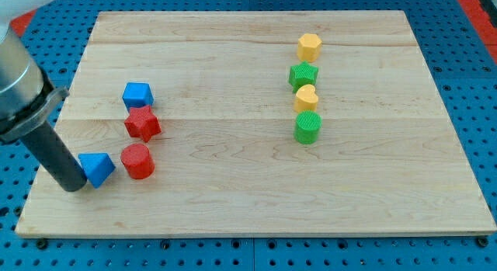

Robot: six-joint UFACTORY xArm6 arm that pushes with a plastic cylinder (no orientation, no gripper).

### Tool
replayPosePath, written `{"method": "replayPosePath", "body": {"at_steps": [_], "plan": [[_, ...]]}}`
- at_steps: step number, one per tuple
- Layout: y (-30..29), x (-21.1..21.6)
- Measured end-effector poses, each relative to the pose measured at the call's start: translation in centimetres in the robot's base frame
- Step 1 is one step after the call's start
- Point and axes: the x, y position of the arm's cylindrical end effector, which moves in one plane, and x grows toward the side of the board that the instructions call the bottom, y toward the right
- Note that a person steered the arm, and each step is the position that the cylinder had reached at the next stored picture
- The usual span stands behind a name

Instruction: Move the blue triangle to center left

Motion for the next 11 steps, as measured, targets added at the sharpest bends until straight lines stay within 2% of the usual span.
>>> {"method": "replayPosePath", "body": {"at_steps": [1, 3, 5, 6, 7, 9, 10, 11], "plan": [[-3.8, 1.6], [2.7, 2.1], [1.2, -1.9], [0.7, 1.0], [4.2, 1.3], [4.3, -3.2], [3.8, -3.7], [-0.4, -6.0]]}}
